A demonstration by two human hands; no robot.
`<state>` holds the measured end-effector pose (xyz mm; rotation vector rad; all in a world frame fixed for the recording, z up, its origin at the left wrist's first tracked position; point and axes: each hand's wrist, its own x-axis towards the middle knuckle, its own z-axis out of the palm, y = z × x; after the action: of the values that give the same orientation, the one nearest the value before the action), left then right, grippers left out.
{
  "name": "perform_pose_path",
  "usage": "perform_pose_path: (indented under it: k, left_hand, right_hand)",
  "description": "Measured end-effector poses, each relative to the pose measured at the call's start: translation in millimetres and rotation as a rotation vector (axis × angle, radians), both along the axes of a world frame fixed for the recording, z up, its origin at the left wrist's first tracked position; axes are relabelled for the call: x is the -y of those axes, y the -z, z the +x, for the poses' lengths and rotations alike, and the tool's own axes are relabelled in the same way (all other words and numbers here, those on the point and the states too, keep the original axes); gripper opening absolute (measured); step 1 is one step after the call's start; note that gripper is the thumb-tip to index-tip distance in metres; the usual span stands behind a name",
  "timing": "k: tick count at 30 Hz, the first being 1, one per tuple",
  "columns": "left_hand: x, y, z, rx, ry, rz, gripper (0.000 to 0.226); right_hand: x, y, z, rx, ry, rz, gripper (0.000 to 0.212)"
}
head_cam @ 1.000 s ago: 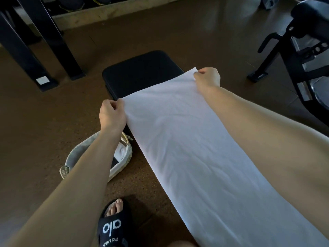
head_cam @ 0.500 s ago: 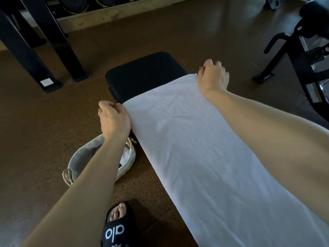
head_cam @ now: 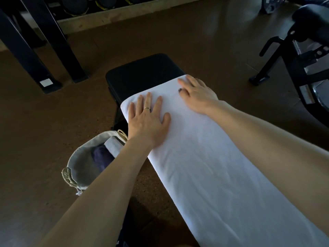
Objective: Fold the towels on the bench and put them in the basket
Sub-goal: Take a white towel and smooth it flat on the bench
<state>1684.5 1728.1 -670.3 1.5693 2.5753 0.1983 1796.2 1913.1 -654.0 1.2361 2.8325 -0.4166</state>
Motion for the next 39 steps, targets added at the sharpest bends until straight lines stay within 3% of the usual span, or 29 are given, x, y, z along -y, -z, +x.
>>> perform_pose_path:
  k: [6,9,12,15,17,20,23,28,30,32,35,39]
  left_hand:
    - [0,2,1,-0.023,-0.019,-0.011,0.068]
    - [-1,4,2,-0.021,-0.023,0.003,0.068]
    - [0,3,0,-0.004,-0.050,0.027,0.068]
    - [1,3,-2,0.127,-0.171,0.098,0.064]
    - [2,3,-3,0.199,-0.218,0.142,0.061]
    - [3,5,-6,0.227,-0.232,0.184,0.062]
    - [9,7,-11,0.268,-0.259,0.189,0.062]
    - [31,-5,-14,0.178,-0.352,0.041,0.061]
    - [35,-19,7,0.035,-0.296,0.002,0.063]
    - [34,-33,47,-0.034,-0.071,0.023,0.065]
    - [41,-33,106,0.043,0.245,-0.059,0.063]
    - [66,-16,102,0.076,0.209,-0.212,0.064]
  right_hand:
    - [-12,-9,-1,0.019,0.208,-0.113,0.056]
    - [-2,-5,-7,-0.059,0.081,0.147,0.060]
    - [9,7,-6,-0.090,-0.082,0.118,0.053]
    - [-1,5,0,-0.012,0.055,-0.017,0.054]
    - [-1,0,2,0.017,0.175,0.017,0.058]
    - [37,-1,6,-0.072,0.110,0.169,0.062]
    - [94,7,32,-0.099,-0.005,0.071,0.059]
    - [121,10,100,-0.001,0.211,0.080,0.059]
    - [133,3,111,0.007,0.226,0.076,0.060]
    - [150,-1,115,-0.025,0.187,0.046,0.060]
    - [165,4,137,-0.025,0.242,0.039,0.058]
    - [179,11,207,0.012,0.401,0.105,0.057]
